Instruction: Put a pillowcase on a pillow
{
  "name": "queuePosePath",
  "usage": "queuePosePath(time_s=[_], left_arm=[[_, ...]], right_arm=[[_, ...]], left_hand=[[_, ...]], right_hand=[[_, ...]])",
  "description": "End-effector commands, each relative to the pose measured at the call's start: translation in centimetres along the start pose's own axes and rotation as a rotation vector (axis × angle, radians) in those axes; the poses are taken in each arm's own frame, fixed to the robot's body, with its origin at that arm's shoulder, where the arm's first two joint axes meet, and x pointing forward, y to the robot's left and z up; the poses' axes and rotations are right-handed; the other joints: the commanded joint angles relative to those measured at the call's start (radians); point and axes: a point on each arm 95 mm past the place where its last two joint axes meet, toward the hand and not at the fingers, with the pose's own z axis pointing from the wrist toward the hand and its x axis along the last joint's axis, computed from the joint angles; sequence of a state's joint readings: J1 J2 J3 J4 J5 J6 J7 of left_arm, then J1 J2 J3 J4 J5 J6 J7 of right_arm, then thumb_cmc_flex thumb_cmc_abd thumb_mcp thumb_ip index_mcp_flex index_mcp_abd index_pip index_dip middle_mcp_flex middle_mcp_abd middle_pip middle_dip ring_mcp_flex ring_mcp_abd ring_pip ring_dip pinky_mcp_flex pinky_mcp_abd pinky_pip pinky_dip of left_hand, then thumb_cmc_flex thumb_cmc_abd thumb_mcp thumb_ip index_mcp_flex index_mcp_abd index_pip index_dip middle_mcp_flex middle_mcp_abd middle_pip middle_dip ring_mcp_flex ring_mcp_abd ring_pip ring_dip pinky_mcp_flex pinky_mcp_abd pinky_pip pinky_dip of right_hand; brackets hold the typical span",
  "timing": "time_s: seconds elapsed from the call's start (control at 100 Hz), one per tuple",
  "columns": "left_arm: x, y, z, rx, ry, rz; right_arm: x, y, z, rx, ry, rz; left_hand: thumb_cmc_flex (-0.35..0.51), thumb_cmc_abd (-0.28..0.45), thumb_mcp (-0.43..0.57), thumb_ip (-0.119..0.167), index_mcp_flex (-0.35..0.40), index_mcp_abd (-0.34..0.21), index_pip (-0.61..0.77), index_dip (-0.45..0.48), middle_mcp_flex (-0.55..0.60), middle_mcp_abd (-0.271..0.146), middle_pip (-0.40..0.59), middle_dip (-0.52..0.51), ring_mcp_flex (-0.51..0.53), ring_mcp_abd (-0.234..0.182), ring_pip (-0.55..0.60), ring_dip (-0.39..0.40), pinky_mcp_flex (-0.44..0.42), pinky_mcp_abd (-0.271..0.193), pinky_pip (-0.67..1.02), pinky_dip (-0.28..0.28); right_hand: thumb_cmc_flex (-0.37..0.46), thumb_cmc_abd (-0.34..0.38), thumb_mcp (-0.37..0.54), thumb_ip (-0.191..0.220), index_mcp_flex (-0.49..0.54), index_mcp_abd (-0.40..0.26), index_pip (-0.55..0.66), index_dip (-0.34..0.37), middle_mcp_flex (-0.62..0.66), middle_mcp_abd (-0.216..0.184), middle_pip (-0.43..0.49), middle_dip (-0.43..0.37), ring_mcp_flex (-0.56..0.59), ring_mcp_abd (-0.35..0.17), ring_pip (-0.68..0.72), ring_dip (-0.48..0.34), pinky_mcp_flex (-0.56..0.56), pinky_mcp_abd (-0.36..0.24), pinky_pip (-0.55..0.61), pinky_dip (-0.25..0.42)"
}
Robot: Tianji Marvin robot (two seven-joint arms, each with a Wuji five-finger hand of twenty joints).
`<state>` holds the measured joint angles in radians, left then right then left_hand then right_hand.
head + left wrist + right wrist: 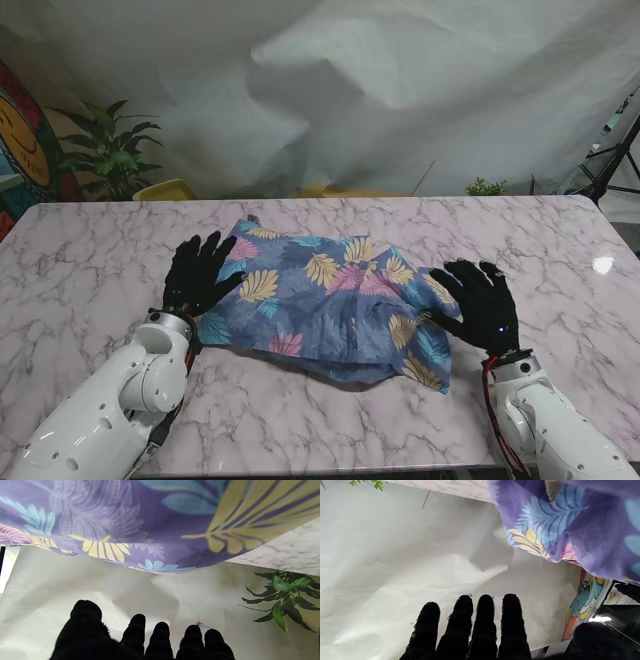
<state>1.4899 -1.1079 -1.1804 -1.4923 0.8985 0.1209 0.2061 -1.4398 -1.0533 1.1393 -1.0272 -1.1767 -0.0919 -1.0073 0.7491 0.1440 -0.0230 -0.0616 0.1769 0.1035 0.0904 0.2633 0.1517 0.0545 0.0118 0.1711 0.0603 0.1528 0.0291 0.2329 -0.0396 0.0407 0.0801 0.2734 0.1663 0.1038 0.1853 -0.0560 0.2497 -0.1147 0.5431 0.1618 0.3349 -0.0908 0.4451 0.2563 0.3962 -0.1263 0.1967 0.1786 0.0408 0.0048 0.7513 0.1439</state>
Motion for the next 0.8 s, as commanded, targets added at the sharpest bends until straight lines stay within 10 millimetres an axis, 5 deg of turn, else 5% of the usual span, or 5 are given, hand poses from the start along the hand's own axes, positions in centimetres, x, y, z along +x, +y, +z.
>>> queuePosePath(time_s=[0.0, 0.79], left_arm=[[-0.3, 0.7, -0.5, -0.028, 0.000, -0.013], [-1.5, 1.1, -3.2, -0.059, -0.070, -0.021]], right_arm=[[0.2, -0.4, -0.3, 0.017, -0.020, -0.002], [-0.5, -1.6, -1.1, -0.002, -0.091, 0.017]], left_hand=[[-0.010, 0.028, -0.015, 0.029, 0.007, 0.015, -0.022, 0.008, -0.052, 0.010, -0.028, -0.016, -0.040, 0.004, -0.031, -0.015, -0.002, 0.003, -0.051, -0.011], [0.008, 0.017, -0.014, 0.029, 0.008, 0.024, -0.033, 0.011, -0.050, 0.010, -0.022, -0.007, -0.039, -0.002, -0.022, -0.003, 0.000, 0.000, -0.050, -0.014]], right_hand=[[0.009, 0.049, -0.022, 0.005, -0.035, 0.025, -0.025, -0.022, -0.027, -0.008, -0.023, -0.006, -0.034, -0.023, -0.062, -0.033, -0.023, -0.035, -0.033, -0.016], [0.032, 0.066, -0.073, 0.008, 0.005, 0.072, -0.097, -0.078, -0.029, 0.028, -0.088, -0.041, -0.022, -0.017, -0.138, -0.081, -0.014, -0.039, -0.082, -0.056]])
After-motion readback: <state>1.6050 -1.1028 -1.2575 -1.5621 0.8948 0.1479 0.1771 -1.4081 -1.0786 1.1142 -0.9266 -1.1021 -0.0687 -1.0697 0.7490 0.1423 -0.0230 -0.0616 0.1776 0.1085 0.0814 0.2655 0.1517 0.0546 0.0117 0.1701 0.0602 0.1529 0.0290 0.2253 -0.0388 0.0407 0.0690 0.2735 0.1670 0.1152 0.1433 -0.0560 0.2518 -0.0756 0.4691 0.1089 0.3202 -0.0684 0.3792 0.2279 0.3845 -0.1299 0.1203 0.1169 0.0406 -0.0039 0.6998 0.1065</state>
